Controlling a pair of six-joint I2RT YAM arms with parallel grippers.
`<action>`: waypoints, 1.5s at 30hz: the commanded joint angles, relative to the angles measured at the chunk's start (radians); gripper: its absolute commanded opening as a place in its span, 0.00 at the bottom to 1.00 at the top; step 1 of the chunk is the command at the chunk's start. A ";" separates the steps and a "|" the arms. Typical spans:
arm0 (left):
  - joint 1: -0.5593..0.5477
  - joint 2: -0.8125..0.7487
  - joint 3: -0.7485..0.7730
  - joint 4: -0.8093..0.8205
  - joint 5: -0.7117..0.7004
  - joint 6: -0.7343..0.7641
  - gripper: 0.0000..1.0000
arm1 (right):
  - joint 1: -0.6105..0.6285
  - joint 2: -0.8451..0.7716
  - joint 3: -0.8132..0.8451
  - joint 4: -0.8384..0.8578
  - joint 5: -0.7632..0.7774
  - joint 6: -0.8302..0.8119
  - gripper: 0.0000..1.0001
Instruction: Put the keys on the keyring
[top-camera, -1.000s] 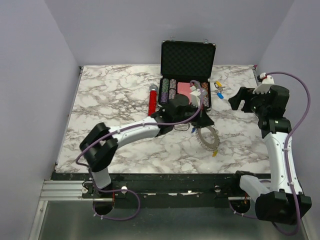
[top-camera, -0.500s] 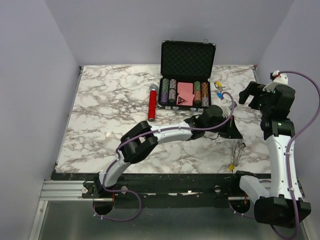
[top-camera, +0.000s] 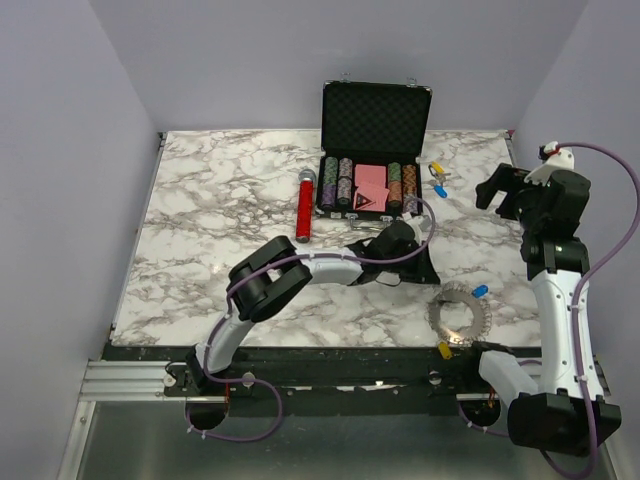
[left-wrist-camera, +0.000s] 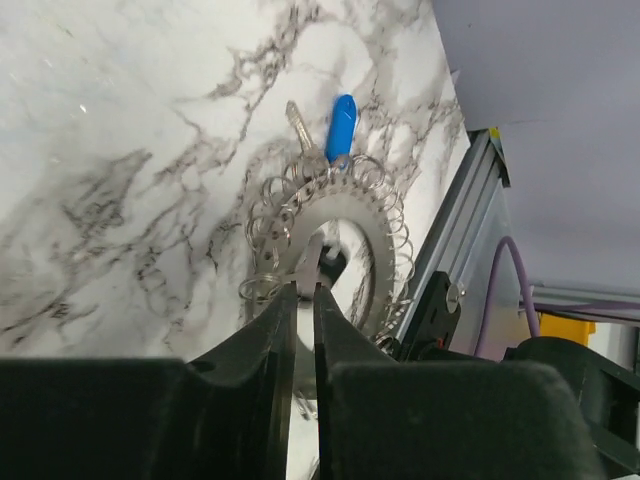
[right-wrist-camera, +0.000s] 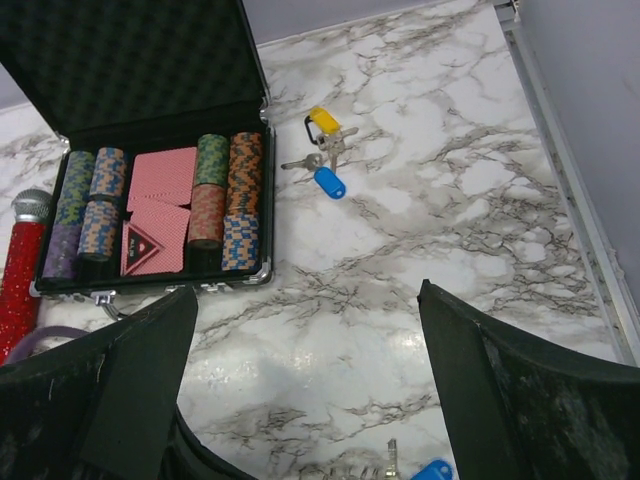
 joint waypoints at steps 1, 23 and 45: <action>0.037 -0.112 0.002 0.008 -0.055 0.084 0.18 | -0.009 -0.020 -0.017 0.013 -0.058 0.012 0.98; 0.074 -0.895 -0.651 0.002 -0.425 0.529 0.72 | -0.012 -0.007 -0.018 -0.446 -0.645 -0.671 1.00; 0.759 -1.813 -0.847 -0.642 -0.255 0.776 0.99 | -0.046 0.019 0.013 -0.087 -0.355 -0.010 1.00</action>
